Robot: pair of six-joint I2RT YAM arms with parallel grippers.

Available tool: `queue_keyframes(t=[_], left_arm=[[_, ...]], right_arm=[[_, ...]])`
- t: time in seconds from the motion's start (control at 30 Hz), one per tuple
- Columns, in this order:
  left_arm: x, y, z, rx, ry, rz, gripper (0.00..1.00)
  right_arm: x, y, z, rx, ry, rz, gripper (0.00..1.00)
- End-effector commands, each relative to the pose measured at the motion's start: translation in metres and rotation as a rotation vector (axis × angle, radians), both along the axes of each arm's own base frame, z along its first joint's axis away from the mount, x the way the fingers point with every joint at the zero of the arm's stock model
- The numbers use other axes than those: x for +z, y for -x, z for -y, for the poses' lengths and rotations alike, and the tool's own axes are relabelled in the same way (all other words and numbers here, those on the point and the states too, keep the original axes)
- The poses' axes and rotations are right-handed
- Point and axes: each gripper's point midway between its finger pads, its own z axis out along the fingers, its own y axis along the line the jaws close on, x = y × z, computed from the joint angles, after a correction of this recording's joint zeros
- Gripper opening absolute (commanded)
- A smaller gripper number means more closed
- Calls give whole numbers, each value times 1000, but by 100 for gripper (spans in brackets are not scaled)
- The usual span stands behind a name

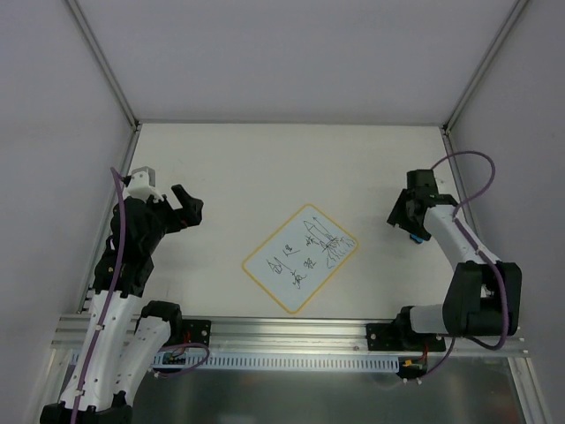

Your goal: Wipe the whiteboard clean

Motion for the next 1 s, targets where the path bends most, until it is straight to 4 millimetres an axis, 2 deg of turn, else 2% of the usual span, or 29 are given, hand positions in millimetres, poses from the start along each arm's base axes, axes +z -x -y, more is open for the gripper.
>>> queue_keyframes(t=[0.0, 0.03, 0.07, 0.3, 0.37, 0.6, 0.97], left_arm=[[9, -3, 2, -7, 15, 42, 99], [9, -3, 3, -10, 13, 42, 99], [8, -2, 3, -12, 13, 42, 99], [9, -1, 6, -24, 14, 47, 99], [8, 0, 6, -22, 12, 47, 99], [8, 0, 8, -28, 12, 47, 99], [7, 0, 8, -29, 14, 42, 99]], right_arm=[[2, -4, 26, -147, -53, 56, 71], [-3, -4, 43, -210, -49, 47, 71], [-4, -6, 49, -232, -52, 49, 71], [-24, -26, 76, -321, -84, 18, 70], [-24, -31, 81, -327, -86, 18, 68], [-33, -40, 88, -322, -88, -3, 63], [-49, -35, 87, -319, -94, -42, 54]])
